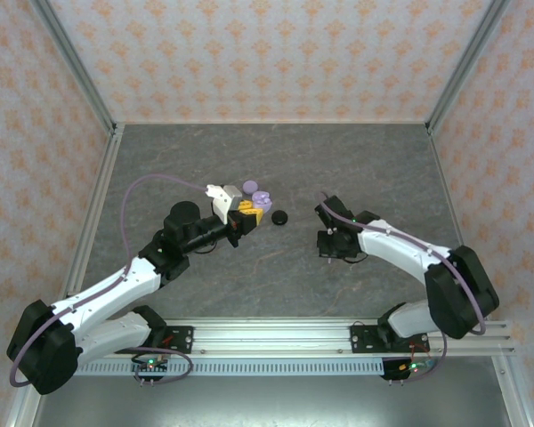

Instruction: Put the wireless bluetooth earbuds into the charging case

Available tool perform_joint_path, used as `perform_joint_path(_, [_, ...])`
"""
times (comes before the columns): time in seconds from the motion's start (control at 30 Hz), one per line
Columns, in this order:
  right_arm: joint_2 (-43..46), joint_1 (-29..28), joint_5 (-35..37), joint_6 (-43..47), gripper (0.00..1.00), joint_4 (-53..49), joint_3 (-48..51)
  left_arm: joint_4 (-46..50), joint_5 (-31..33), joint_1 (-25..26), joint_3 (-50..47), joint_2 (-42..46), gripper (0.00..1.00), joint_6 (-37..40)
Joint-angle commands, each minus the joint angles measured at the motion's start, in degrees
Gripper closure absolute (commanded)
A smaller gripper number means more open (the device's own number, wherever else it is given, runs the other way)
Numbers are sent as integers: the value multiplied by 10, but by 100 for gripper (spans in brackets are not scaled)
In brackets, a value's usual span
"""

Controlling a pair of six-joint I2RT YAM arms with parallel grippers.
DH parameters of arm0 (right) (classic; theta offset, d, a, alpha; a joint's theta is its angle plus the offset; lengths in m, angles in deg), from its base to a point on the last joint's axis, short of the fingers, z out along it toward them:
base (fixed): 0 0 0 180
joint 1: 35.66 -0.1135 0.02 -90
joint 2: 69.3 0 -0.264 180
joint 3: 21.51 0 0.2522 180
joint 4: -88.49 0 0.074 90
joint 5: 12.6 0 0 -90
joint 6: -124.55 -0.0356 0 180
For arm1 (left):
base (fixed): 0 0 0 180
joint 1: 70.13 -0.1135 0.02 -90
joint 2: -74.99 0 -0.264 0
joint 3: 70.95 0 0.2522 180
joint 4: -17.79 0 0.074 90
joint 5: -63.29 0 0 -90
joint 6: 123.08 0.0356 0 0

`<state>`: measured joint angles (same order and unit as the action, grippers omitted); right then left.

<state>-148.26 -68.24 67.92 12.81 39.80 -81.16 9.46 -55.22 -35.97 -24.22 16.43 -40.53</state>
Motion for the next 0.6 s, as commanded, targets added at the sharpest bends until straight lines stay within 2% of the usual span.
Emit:
perform_joint_path(0.0, [44, -1, -14, 10, 83, 9, -22, -17, -9, 5, 11, 1, 97, 4])
perform_joint_path(0.2, [140, -2, -72, 21, 83, 104, -63, -51, -25, 4, 12, -16, 97, -19])
perform_joint_path(0.37, [177, -17, -124, 31, 83, 193, -105, -62, -27, 18, 24, -37, 97, -21])
perform_joint_path(0.57, [194, -70, -117, 65, 82, 277, -138, -72, -27, 30, 39, -56, 97, -23])
